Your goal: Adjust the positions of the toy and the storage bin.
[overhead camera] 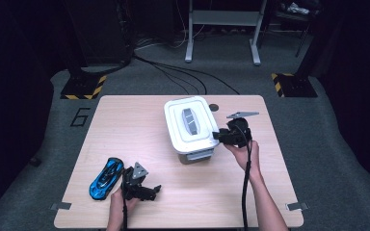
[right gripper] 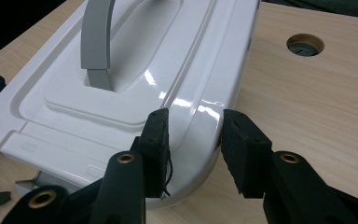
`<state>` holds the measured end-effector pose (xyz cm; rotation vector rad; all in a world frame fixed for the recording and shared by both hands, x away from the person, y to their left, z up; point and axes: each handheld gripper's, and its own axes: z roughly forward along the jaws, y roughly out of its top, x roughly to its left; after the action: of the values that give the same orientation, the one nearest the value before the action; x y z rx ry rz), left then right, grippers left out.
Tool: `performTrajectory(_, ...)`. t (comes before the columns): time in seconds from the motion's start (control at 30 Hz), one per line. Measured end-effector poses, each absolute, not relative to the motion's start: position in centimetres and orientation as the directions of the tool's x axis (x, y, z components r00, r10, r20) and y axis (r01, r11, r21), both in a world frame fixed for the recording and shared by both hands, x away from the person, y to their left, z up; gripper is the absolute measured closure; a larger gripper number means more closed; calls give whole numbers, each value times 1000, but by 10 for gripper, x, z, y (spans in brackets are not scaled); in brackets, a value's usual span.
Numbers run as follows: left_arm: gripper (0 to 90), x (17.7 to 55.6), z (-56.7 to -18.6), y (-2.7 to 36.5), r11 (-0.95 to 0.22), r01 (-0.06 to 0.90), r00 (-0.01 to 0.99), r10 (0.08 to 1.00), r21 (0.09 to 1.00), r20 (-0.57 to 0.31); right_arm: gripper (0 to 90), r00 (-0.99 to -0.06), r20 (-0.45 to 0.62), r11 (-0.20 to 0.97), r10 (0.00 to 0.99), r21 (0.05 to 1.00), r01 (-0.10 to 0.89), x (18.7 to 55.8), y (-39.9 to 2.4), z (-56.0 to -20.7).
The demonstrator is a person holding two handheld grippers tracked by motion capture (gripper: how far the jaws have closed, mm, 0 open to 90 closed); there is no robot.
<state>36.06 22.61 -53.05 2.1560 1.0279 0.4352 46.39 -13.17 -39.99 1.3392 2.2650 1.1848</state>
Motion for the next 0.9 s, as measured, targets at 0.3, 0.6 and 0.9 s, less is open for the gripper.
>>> performTrajectory(0.3, 4, 361, -530, 226, -442, 543, 628, 778, 714, 4, 610, -550, 210, 220, 809, 759, 613, 458, -119, -404)
performTrajectory(0.6, 4, 360, -530, 226, -445, 541, 629, 777, 714, 7, 594, -553, 235, 201, 799, 762, 616, 453, -108, -405)
performTrajectory(0.9, 4, 360, -530, 226, -448, 540, 630, 776, 713, 11, 565, -577, 240, 204, 781, 775, 598, 436, -105, -403)
